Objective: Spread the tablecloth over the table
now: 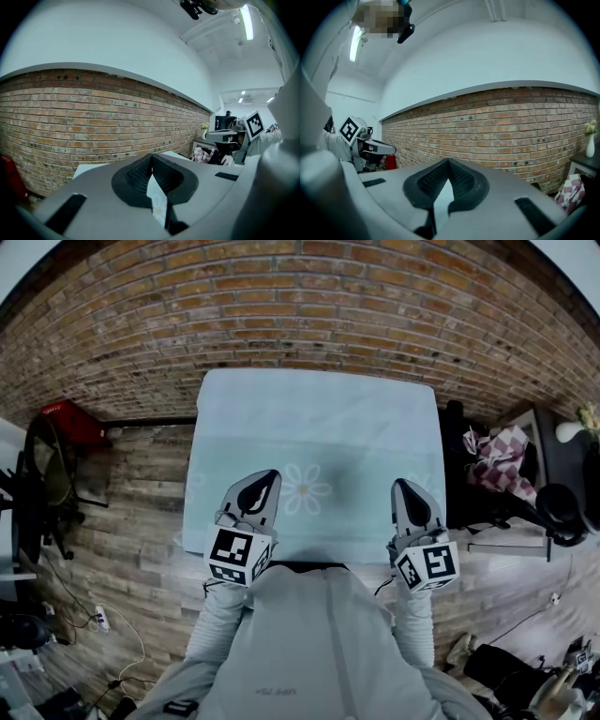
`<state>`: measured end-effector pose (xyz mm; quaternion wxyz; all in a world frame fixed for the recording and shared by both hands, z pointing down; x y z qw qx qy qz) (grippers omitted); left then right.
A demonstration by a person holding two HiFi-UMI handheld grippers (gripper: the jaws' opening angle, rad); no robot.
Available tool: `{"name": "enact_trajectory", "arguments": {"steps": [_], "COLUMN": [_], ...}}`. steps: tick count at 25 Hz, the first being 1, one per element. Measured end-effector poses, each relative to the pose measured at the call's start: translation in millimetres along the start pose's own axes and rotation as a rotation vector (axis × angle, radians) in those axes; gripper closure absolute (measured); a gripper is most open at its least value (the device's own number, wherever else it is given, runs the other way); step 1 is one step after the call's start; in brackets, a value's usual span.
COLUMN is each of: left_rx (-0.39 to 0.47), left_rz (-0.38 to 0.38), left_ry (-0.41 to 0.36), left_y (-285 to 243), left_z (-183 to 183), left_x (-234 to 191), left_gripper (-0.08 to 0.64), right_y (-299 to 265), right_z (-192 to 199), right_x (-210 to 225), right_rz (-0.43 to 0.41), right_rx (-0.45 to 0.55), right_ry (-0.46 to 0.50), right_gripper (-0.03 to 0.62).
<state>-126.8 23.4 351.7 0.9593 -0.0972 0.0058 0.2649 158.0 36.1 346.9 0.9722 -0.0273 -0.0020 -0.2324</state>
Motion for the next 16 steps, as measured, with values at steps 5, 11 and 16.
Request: {"name": "enact_trajectory", "arguments": {"steps": [5, 11, 16], "left_rx": [0.003, 0.006, -0.015], "left_rz": [-0.024, -0.023, 0.021], "left_ry": [0.036, 0.025, 0.041], "left_y": [3.9, 7.4, 2.8], "left_z": [-0.3, -2.7, -0.5], "left_x": [-6.1, -8.1, -9.7], "left_gripper": [0.534, 0.532, 0.531], "right_y": [0.2, 0.7, -1.0], "right_z": [0.4, 1.2, 2.1], "right_x": [-0.3, -0.4, -0.9], "right_rz": [0.003, -0.001, -0.002], "right_rx": [0.001, 0.001, 0.001], "right_ry": [0.001, 0.003, 0.008], "right_gripper": [0.571, 0.571, 0.571]}}
Point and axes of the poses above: the fingertips, and each gripper's own axes: y backward along the fingers, x to its right, z out of its underside, the point moved 7 cm from there along y, backward along the fingers, and after that the axes turned 6 degrees about x, right-handed, at the moved point
